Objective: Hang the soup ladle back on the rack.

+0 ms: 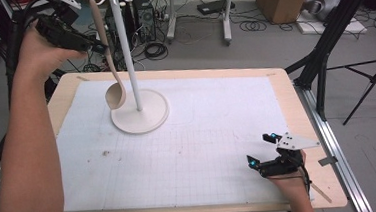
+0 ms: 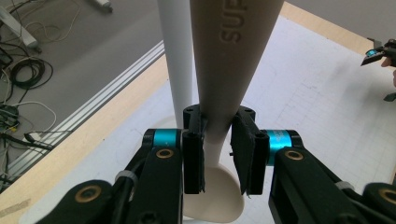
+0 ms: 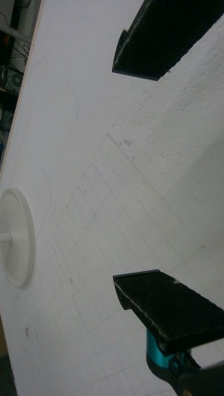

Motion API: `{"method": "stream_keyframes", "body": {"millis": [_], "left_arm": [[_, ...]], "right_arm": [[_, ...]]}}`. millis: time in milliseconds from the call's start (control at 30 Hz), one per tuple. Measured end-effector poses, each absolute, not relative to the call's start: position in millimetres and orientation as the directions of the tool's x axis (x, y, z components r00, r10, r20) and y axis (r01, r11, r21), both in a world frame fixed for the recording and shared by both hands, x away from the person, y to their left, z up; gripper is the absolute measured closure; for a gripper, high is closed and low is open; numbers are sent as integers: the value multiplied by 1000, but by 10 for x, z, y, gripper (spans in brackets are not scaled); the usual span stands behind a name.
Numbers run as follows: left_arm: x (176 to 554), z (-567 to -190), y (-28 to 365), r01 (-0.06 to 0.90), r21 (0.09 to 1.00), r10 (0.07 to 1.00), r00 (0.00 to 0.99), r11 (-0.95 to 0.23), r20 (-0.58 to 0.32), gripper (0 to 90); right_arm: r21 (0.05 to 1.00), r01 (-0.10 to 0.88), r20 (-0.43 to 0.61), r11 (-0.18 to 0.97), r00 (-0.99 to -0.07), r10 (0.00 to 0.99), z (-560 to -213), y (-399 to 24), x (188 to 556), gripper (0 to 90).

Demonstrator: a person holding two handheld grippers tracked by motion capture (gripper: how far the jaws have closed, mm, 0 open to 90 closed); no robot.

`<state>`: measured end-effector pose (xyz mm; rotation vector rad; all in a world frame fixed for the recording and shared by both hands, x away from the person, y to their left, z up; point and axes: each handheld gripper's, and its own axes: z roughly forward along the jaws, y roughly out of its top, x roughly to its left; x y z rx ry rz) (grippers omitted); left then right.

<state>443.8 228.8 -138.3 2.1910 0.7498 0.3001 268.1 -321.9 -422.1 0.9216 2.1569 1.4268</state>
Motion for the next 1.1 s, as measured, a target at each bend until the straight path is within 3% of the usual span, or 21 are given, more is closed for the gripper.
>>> {"method": "stream_keyframes", "body": {"millis": [1100], "left_arm": [[4424, -1322, 2198, 433, 721, 600, 799, -541, -29, 744]], "right_arm": [[918, 301, 31, 259, -706, 707, -4207, -3231, 2677, 4]]}}
